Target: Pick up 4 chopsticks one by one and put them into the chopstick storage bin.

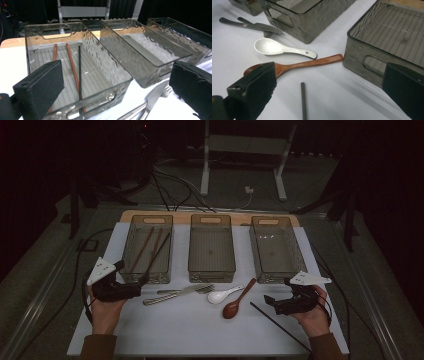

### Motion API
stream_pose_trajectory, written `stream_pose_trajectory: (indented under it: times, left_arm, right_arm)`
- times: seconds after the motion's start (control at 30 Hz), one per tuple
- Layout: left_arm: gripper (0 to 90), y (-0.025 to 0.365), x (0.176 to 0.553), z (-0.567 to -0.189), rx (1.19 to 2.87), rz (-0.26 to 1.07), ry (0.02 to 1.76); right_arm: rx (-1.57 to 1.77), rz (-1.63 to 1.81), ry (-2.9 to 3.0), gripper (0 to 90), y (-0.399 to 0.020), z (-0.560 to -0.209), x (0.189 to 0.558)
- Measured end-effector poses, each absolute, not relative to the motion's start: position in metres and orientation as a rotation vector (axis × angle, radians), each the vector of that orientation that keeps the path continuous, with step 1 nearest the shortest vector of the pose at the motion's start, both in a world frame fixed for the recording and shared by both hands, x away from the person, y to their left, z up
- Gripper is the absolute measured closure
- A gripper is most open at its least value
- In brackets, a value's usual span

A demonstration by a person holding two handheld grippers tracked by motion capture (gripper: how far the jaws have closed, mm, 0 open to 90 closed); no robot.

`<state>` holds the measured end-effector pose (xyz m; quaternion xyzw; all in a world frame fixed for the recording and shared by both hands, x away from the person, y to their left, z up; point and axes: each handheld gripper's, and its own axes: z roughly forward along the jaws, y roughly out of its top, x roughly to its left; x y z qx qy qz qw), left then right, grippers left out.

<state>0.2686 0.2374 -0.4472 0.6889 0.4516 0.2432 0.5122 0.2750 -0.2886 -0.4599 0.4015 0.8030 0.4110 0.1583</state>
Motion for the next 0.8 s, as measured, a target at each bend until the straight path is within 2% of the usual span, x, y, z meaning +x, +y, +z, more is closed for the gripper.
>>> stream_pose_trajectory:
  times: [0.63,0.8]
  left_arm:
    - [0.7,0.237,0.252,-0.463,1.686,0.618,1.087]
    - [0.7,0.235,0.251,-0.464,1.691,0.616,1.089]
  right_arm:
    - [1.128,1.038,2.444,0.5,-0.282,-0.472,0.271]
    - [1.106,0.95,2.477,15.4,-0.279,-0.478,0.266]
